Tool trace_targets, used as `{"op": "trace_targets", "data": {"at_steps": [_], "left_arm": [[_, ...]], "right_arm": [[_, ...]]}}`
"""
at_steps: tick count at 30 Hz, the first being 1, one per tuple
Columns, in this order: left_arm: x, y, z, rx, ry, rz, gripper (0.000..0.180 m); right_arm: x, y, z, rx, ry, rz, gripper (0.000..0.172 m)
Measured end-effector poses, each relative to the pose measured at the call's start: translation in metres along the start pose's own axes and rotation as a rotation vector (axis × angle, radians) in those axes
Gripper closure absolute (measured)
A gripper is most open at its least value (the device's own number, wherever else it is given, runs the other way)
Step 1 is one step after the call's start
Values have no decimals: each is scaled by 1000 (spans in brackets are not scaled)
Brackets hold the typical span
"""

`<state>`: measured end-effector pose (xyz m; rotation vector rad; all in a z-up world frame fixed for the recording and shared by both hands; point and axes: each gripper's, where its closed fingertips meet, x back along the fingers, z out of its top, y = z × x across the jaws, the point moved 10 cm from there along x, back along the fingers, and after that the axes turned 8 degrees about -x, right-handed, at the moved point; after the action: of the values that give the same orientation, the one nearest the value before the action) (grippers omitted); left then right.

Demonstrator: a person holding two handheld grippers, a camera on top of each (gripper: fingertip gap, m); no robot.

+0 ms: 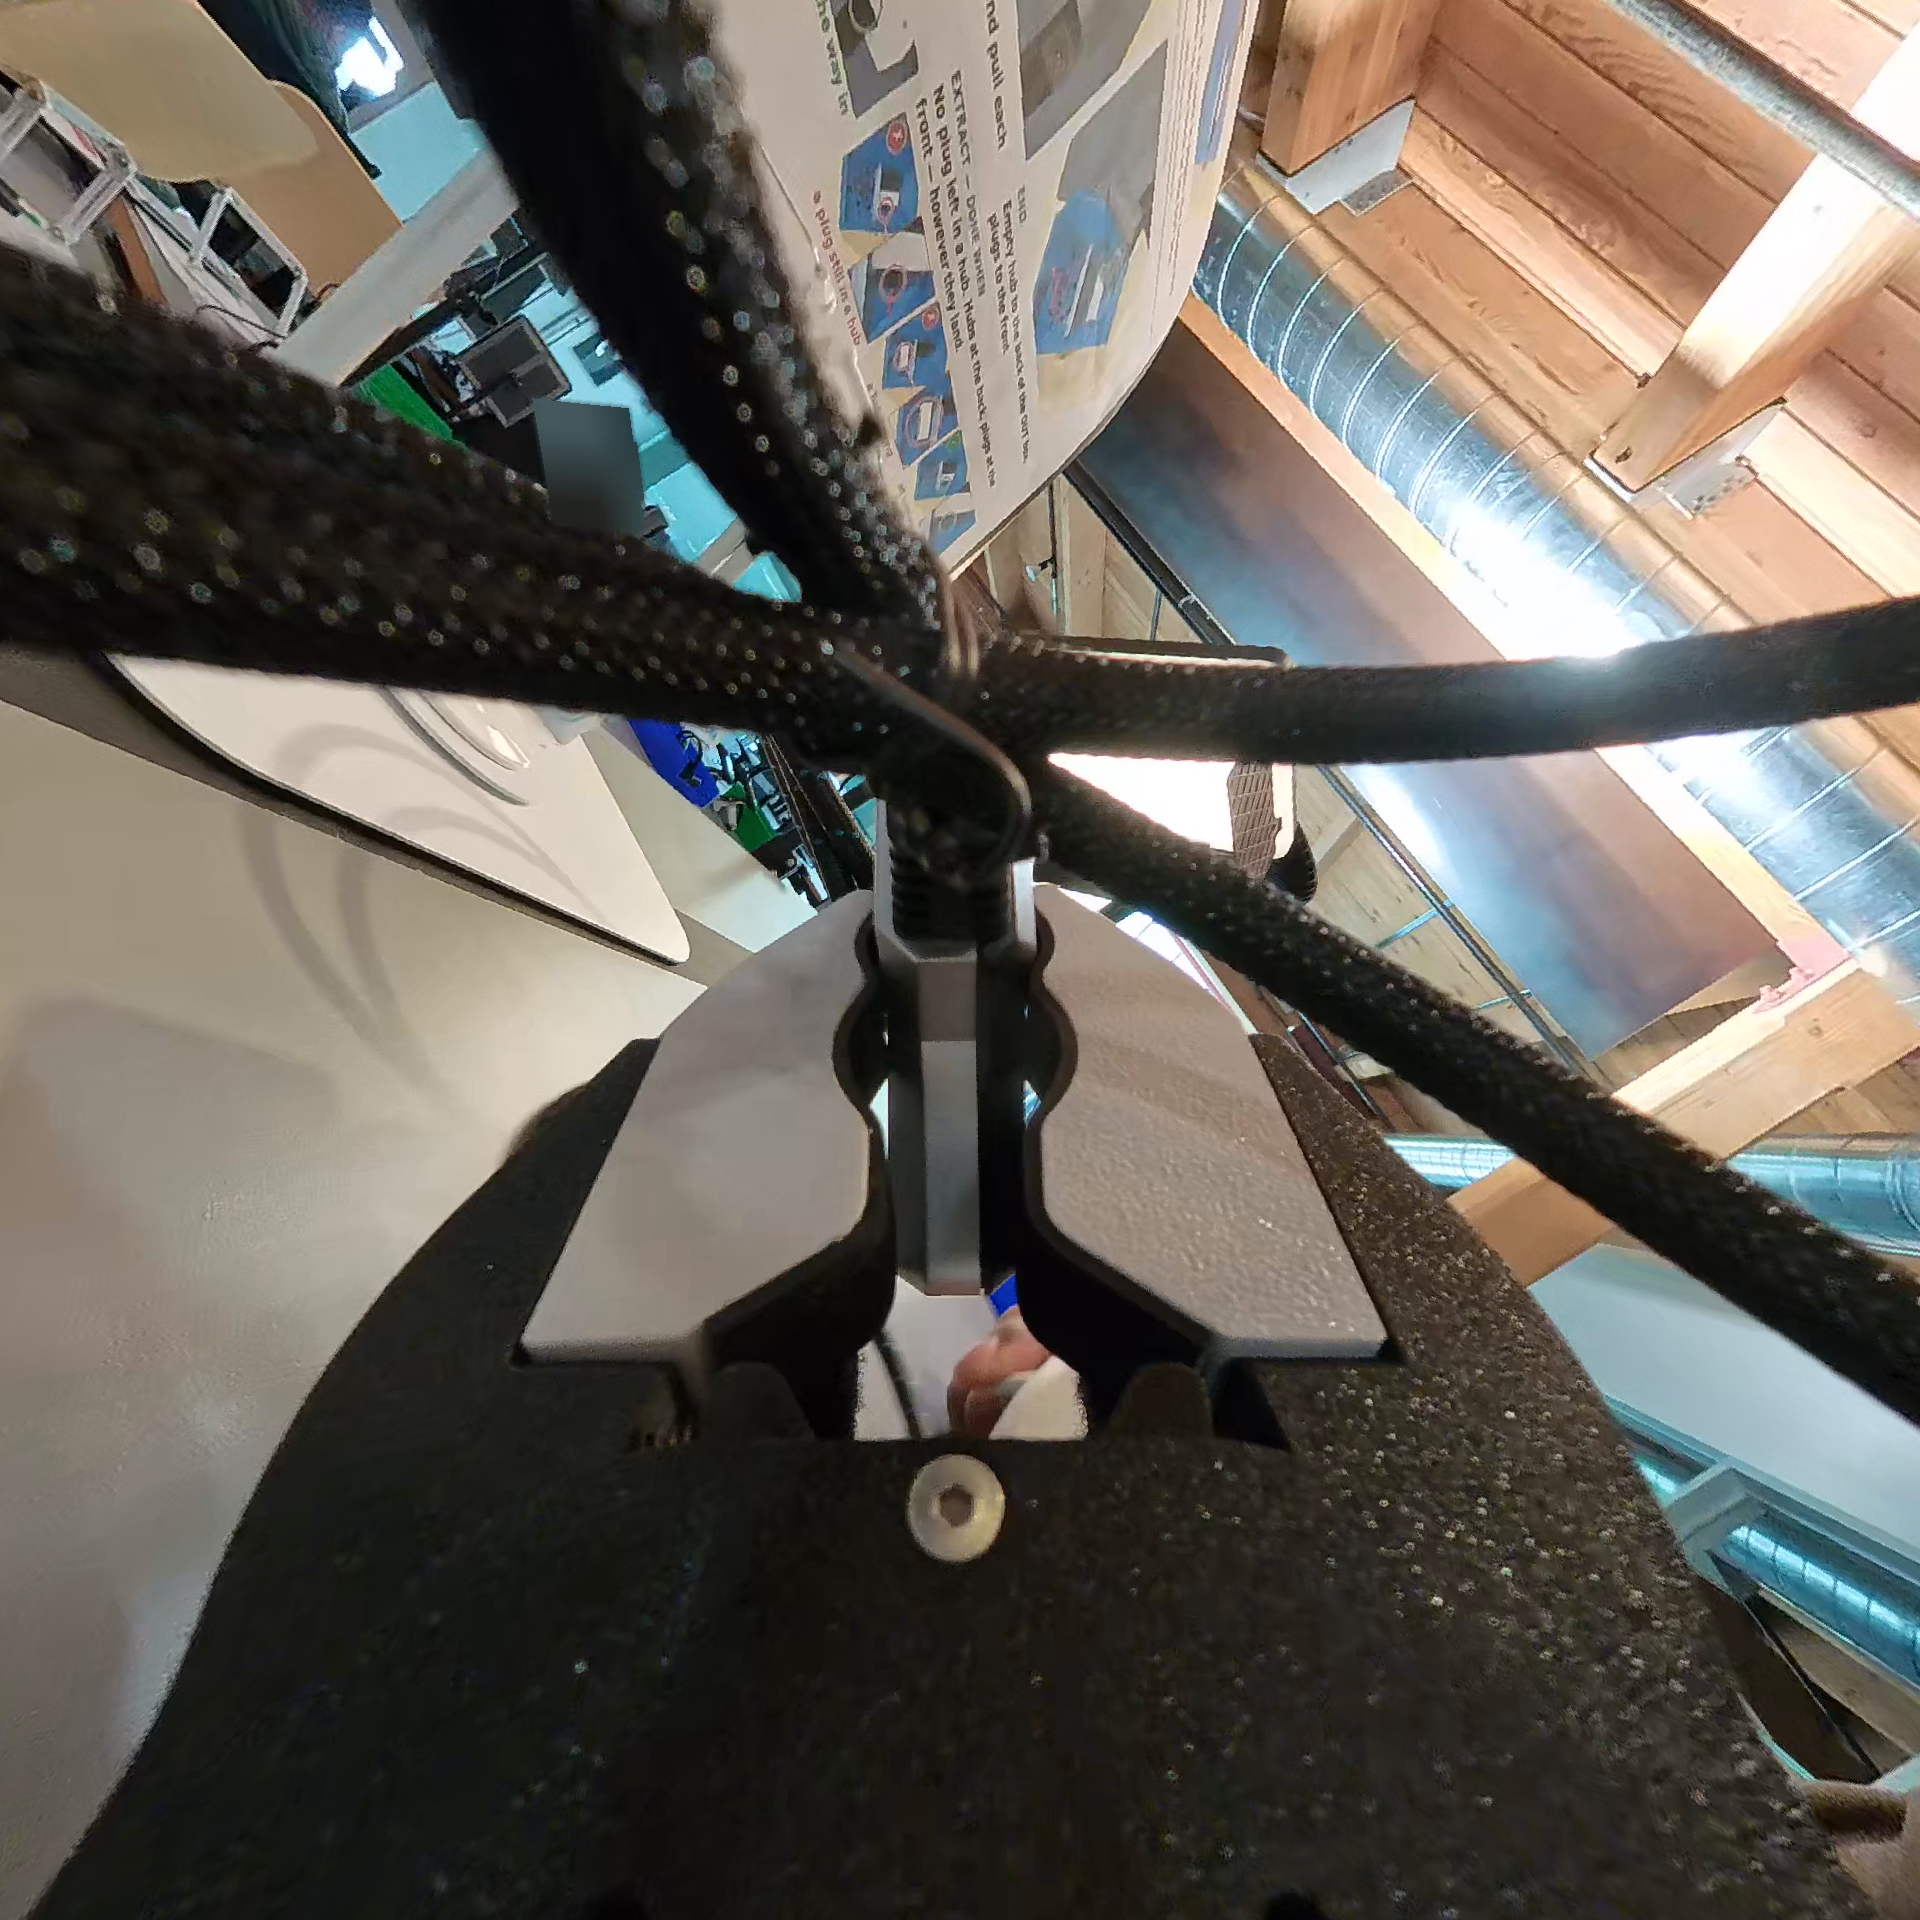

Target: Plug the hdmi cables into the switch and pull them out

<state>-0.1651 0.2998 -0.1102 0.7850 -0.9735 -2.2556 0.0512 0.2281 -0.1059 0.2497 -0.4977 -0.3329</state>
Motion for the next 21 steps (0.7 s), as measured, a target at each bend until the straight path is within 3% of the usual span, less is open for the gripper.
{"op": "trace_targets", "data": {"at_steps": [5, 9, 15, 21], "left_arm": [[-4, 2, -2, -20, -44, 10, 158], [-5, 2, -2, -30, -48, 14, 158], [-5, 3, 2, -82, -65, 49, 158], [-10, 5, -3, -131, -126, 126, 159]], "right_arm": [[15, 28, -3, -264, 76, -59, 147], [9, 39, -10, -515, -76, -128, 136], [19, 33, -22, -636, -228, -336, 130], [22, 36, -33, -751, -335, -360, 125]]}}
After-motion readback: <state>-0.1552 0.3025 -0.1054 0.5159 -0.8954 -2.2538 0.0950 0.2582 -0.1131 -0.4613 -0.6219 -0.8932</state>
